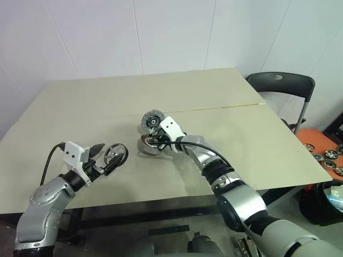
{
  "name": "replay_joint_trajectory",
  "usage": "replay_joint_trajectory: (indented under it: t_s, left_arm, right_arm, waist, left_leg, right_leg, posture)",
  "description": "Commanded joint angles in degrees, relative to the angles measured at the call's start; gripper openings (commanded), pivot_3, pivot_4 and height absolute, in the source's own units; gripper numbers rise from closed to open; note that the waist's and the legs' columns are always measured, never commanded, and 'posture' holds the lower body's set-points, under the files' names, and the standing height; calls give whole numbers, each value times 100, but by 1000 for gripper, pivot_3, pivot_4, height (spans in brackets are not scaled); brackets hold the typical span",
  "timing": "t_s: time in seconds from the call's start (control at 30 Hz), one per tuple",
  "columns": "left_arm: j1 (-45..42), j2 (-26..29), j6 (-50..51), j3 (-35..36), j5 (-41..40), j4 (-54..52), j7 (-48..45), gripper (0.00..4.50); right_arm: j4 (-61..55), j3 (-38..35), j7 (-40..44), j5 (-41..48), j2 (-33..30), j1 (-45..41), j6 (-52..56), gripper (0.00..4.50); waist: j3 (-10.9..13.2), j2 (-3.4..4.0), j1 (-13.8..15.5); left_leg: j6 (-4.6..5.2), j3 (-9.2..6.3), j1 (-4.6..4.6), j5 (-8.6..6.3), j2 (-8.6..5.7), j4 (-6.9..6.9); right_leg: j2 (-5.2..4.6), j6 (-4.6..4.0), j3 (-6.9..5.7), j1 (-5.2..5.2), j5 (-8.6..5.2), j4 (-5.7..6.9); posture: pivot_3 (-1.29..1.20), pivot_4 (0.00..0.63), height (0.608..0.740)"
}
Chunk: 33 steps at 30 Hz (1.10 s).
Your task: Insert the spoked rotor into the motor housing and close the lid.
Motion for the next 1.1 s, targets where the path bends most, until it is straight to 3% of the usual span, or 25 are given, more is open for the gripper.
replay_joint_trajectory:
  t_s: [0.03, 0.4, 0.57, 0.77, 0.93, 1.1]
  left_arm:
    - [-90, 120, 7, 21, 0, -204, -2, 4500]
    - [35, 87, 220, 288, -385, -573, 110, 4500]
    - [799, -408, 689, 1023, -1503, -1187, 567, 4500]
    - [1465, -1016, 1258, 1582, -2285, -957, 1554, 4500]
    - [1073, -1391, 1533, 1554, -2822, -531, 2064, 4500]
    - [189, -1607, 1870, 1465, -3065, 659, 2396, 4500]
  right_arm:
    - [-135, -46, 74, 101, 90, 73, -141, 52]
    - [-731, -262, 446, 589, 320, 164, -624, 52]
    - [-1055, -248, 959, 766, 186, 187, -753, 52]
    - [-1556, -123, 2008, 1001, -221, 260, -727, 52]
    - [-1995, 144, 2813, 1015, -642, 351, -684, 52]
    - [-2416, 325, 3224, 1036, -916, 374, -604, 52]
  waist:
    - [0, 0, 0]
    - [3, 2, -9]
    - [4, 3, -31]
    - [6, 1, 18]
    - [5, -7, 37]
    - [4, -12, 24]
  left_leg:
    - [0, 0, 0, 0, 0, 1]
    - [0, 0, -19, 0, 4, -1]
    - [0, 2, -31, -1, 4, -1]
    - [1, -5, -39, -1, 6, 11]
    - [0, -3, -37, -1, 4, 27]
    - [-1, -3, -38, -1, 5, 33]
  right_leg:
    - [0, 0, 0, 1, 0, 0]
    - [3, 13, 1, -2, 8, 0]
    - [2, 15, 3, -7, 8, -4]
    - [1, -2, -4, -5, -1, -6]
    - [-1, -3, -12, -4, -4, -13]
    - [2, -2, -17, 1, 0, -9]
  posture:
    - [0, 0, 740]
    - [0, 0, 740]
    - [0, 0, 740]
    - [0, 0, 740]
    - [0, 0, 740]
    - [0, 0, 740]
